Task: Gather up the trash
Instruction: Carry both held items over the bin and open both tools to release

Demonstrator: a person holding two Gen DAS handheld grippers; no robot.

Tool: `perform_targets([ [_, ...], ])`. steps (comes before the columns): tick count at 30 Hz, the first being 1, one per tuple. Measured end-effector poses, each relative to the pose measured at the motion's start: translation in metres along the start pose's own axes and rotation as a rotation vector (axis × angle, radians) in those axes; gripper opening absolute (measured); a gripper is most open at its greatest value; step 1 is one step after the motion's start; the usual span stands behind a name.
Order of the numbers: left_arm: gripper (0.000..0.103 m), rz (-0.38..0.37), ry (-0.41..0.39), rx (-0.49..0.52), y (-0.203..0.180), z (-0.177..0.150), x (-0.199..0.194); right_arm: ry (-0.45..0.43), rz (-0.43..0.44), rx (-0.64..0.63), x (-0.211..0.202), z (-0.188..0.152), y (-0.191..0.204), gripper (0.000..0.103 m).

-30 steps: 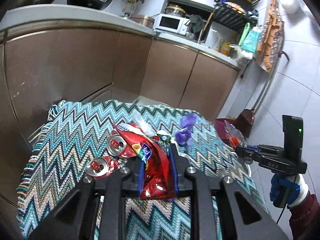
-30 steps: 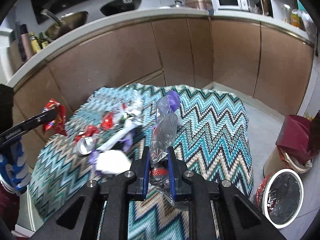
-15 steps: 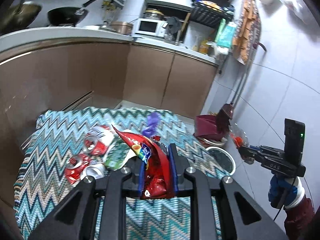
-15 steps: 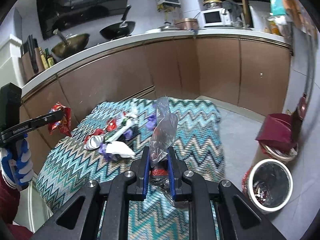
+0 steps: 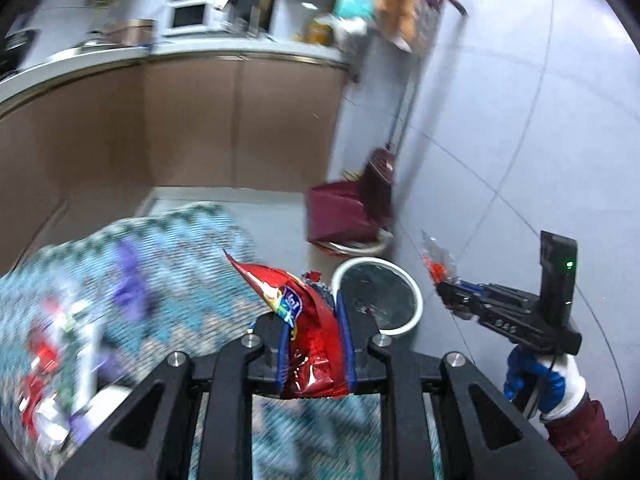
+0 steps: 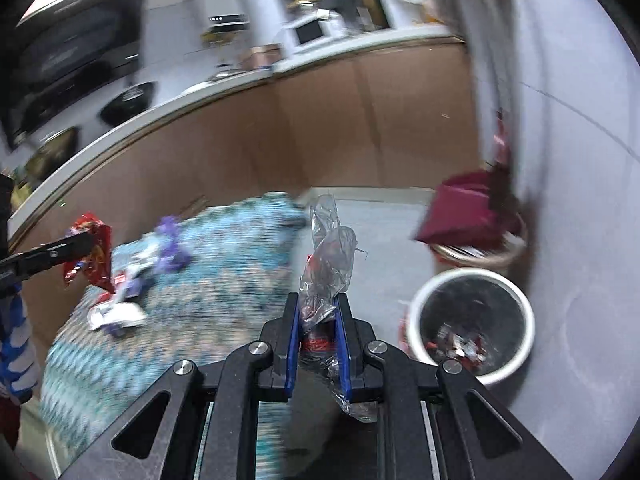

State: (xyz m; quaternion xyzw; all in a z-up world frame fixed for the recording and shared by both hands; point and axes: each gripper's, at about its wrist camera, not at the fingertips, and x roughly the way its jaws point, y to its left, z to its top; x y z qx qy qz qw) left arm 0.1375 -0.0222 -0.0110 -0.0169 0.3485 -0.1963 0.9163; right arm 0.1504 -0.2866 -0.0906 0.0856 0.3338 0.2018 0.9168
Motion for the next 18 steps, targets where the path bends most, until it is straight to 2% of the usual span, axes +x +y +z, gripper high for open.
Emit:
perform_targets([
  [6,0.02,-0.068,0.13,0.059,-0.059,0.033,0.124,0.028,-0.094,0.162,0.039,-0.01,-0.086,0.015],
  [13,0.024,-0.095,0.248,0.049,-0.096,0.051,0.254,0.074,-0.164,0.228,0.085,-0.007,-0.152,0.018],
  [18,0.029,-0.089,0.286,0.036,-0.108,0.052,0.312,0.096,-0.19,0.272,0.108,-0.008,-0.186,0.018],
])
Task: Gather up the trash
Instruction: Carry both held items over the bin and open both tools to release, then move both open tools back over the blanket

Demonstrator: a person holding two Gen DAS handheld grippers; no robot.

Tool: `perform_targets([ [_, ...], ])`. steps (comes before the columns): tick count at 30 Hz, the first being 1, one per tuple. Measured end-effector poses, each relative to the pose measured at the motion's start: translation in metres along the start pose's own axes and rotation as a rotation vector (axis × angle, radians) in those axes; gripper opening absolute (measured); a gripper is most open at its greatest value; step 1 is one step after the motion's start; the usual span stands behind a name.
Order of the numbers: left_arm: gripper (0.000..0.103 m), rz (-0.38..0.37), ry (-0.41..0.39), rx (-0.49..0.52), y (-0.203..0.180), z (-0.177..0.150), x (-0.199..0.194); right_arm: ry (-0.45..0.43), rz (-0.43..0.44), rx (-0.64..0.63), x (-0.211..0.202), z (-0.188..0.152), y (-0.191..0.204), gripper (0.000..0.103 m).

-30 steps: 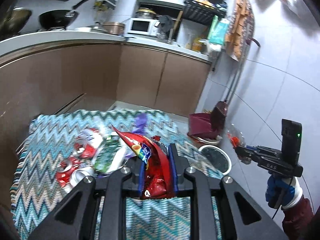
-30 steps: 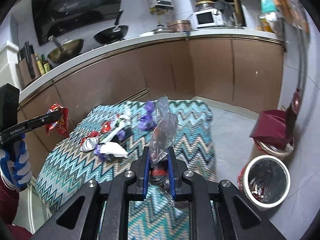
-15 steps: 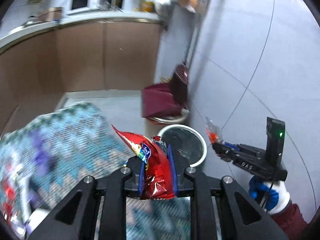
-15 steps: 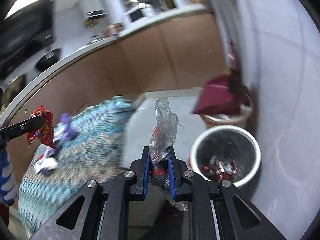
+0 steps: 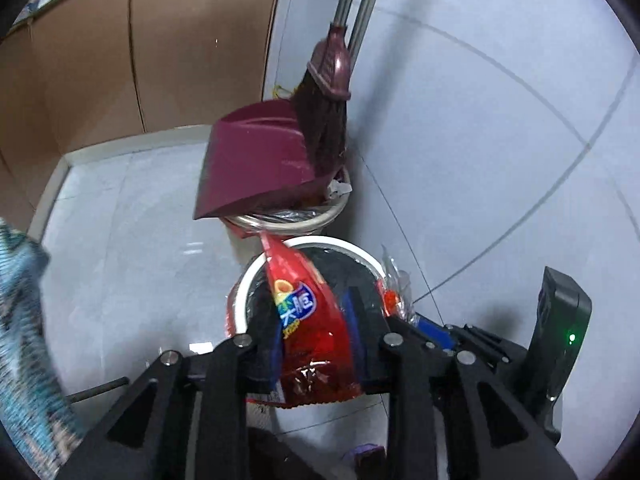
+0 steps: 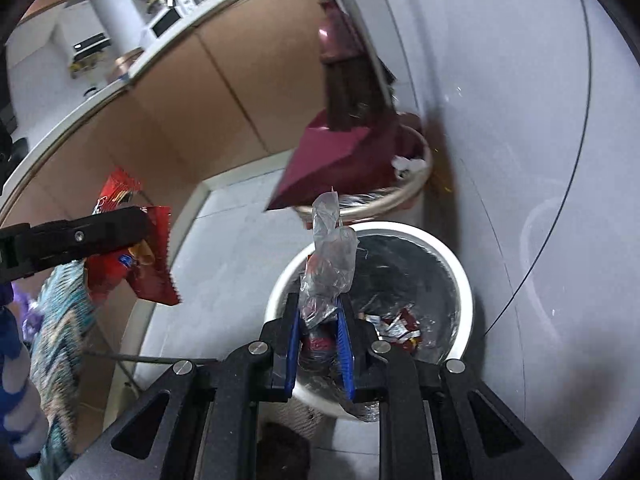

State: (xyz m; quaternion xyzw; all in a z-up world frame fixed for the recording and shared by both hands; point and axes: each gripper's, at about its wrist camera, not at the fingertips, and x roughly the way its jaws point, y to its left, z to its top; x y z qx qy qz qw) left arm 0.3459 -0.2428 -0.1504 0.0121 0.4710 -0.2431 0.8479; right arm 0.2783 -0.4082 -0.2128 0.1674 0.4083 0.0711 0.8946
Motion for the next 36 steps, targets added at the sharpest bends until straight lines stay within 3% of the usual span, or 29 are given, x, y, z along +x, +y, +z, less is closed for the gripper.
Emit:
perform_targets([
  [4,0.036,0.005,0.024,-0.025,0.0,0.01,0.033,0.017,-0.016,0.025,0.021,0.003,-0.013,0.018],
  [6,0.043,0.009,0.032,-0.036,0.002,0.012,0.043,0.024,-0.028,0.029,0.027,0.003,-0.016,0.024],
  [8,0.046,0.005,0.038,-0.046,0.005,0.013,0.051,0.029,-0.042,0.028,0.031,0.003,-0.017,0.037],
  [16,0.047,0.007,0.025,-0.067,0.012,0.015,0.05,0.041,-0.079,0.008,0.032,-0.002,-0.012,0.042],
  [24,0.047,0.021,-0.105,-0.098,0.01,0.002,-0.017,0.002,-0.067,0.008,0.003,-0.001,0.008,0.043],
  [30,0.047,0.039,-0.222,-0.098,0.013,-0.021,-0.092,-0.075,-0.065,-0.044,-0.05,-0.003,0.045,0.045],
  [36,0.047,0.057,-0.267,-0.086,0.025,-0.055,-0.161,-0.157,-0.042,-0.114,-0.109,-0.015,0.095,0.047],
])
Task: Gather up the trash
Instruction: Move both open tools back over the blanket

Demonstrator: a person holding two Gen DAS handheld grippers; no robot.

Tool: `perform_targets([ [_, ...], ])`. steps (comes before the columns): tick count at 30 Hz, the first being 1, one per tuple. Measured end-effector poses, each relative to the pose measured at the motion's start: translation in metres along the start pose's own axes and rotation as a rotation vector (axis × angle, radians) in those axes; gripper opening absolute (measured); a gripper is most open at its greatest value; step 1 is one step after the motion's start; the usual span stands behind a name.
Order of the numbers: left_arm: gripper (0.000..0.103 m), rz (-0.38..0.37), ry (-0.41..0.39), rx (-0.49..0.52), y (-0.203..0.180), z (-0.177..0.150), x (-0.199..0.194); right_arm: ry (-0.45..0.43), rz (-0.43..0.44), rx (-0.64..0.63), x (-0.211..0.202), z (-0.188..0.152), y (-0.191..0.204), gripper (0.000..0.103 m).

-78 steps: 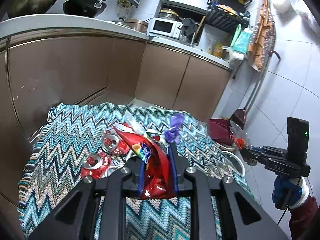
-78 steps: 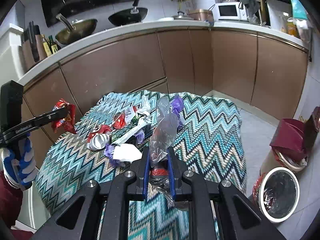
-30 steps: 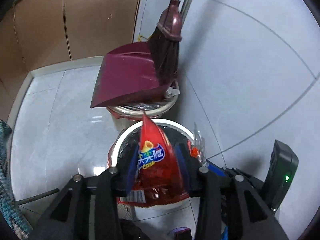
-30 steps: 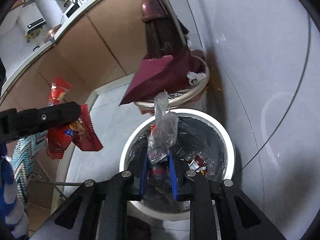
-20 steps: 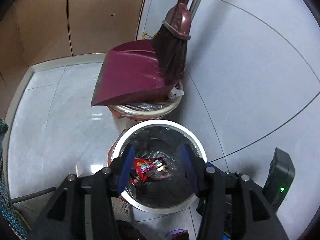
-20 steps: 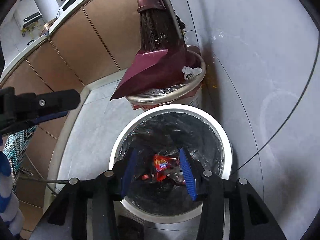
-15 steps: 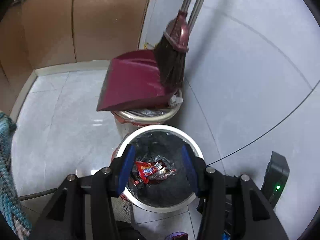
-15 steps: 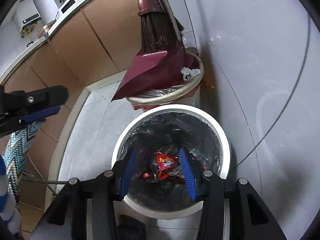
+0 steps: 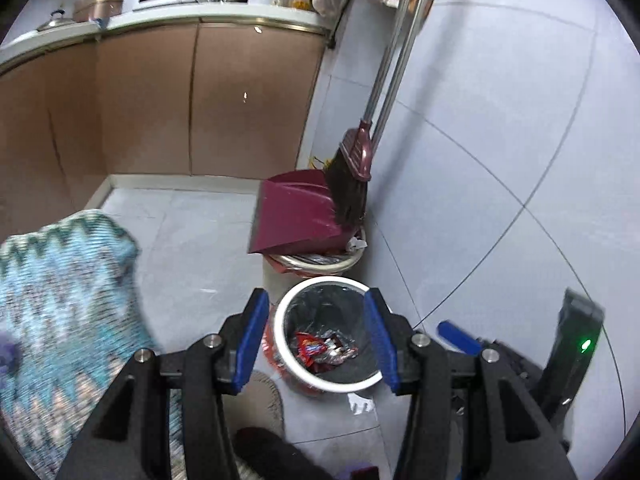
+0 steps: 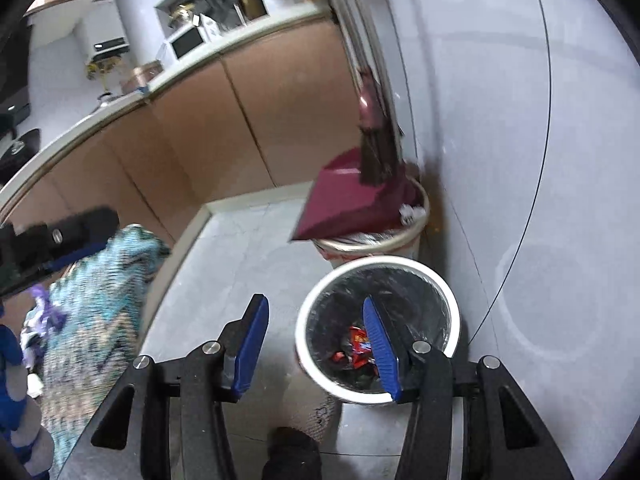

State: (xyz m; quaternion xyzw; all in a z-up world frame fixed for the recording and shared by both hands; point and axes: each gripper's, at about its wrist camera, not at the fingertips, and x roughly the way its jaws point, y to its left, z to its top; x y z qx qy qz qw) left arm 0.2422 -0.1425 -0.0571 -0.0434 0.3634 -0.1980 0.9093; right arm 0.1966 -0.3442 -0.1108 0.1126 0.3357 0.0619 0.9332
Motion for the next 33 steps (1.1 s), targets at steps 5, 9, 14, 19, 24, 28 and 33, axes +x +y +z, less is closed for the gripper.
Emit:
perform_targets([
  [5,0.053,0.05,-0.062,0.011,0.02,-0.018,-0.064,-0.057,0.039,-0.066,-0.045,0.001,0.04,0.048],
  [9,0.053,0.091,-0.094,0.018,0.037,-0.034,-0.11,-0.1,0.078,-0.131,-0.075,0.003,0.074,0.048],
  [14,0.053,0.153,-0.13,0.018,0.059,-0.056,-0.156,-0.135,0.126,-0.204,-0.105,0.002,0.112,0.048],
  [19,0.053,0.257,-0.168,0.014,0.083,-0.079,-0.197,-0.155,0.172,-0.264,-0.125,-0.002,0.145,0.048],
  [24,0.058,0.334,-0.168,-0.049,0.118,-0.109,-0.229,-0.166,0.224,-0.313,-0.138,-0.01,0.171,0.051],
  [28,0.058,0.381,-0.172,-0.094,0.142,-0.134,-0.253,-0.162,0.261,-0.337,-0.143,-0.017,0.184,0.051],
  [33,0.058,0.424,-0.162,-0.146,0.174,-0.16,-0.281,-0.148,0.317,-0.383,-0.148,-0.028,0.204,0.051],
])
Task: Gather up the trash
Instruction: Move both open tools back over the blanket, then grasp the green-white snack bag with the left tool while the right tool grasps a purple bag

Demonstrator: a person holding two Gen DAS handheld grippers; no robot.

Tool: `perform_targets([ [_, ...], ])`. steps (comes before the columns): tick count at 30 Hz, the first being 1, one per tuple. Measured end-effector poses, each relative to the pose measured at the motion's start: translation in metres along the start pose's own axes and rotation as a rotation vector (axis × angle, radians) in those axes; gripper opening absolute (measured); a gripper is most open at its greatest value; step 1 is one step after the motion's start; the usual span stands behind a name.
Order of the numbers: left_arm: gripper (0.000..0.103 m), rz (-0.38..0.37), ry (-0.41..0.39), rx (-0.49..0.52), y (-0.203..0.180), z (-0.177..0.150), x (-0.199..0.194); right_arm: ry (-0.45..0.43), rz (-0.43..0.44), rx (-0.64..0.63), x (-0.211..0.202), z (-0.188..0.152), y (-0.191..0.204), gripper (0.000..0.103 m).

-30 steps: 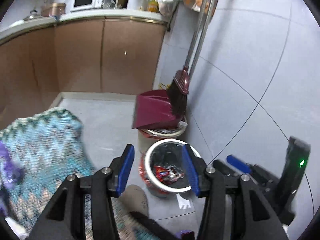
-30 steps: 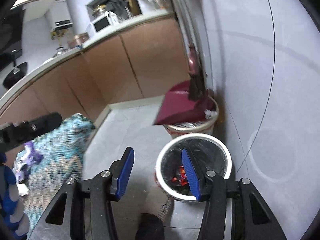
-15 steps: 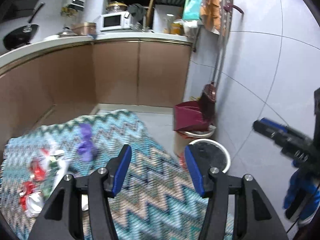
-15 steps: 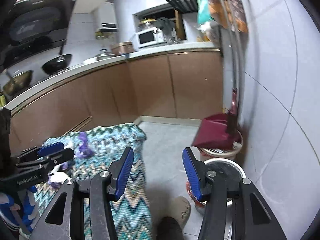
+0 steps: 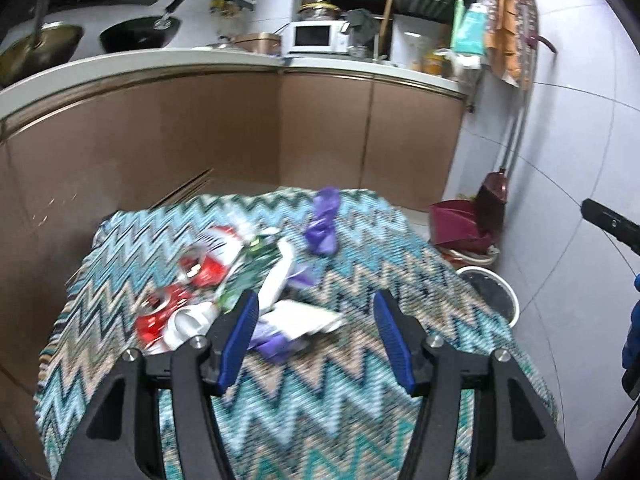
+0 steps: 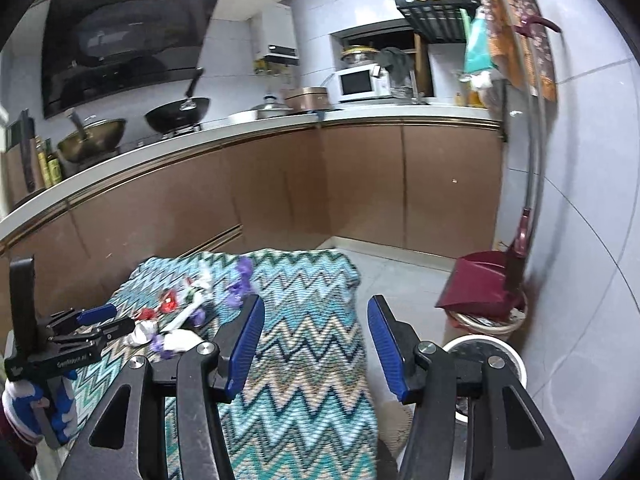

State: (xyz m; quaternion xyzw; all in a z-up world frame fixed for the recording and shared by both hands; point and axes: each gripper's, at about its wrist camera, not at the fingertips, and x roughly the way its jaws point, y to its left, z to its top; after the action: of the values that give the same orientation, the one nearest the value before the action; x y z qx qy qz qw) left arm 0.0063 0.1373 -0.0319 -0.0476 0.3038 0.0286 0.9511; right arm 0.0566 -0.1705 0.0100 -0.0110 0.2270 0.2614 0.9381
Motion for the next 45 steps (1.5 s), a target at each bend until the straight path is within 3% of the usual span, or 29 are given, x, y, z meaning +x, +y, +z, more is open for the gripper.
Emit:
perform_targets([
  [7,0.058,0.035,0.077,0.002,0.031,-0.007,0.016,0.047,0.055,-0.026,0.022,-0.007,0.013,0.051],
  [22,0.057,0.081,0.298,0.165,0.03,0.014,0.139,0.192,0.151,-0.036,0.13,-0.014,0.01,0.051],
  [27,0.038,0.117,0.351,0.166,0.036,0.02,0.168,0.236,0.196,-0.063,0.165,-0.014,0.02,0.051],
  [37,0.03,0.074,0.313,0.121,0.054,0.028,0.171,0.332,0.282,-0.117,0.241,-0.01,0.053,0.051],
  [45,0.018,0.039,0.219,0.07,0.071,0.037,0.154,0.372,0.308,-0.101,0.297,-0.004,0.071,0.051],
])
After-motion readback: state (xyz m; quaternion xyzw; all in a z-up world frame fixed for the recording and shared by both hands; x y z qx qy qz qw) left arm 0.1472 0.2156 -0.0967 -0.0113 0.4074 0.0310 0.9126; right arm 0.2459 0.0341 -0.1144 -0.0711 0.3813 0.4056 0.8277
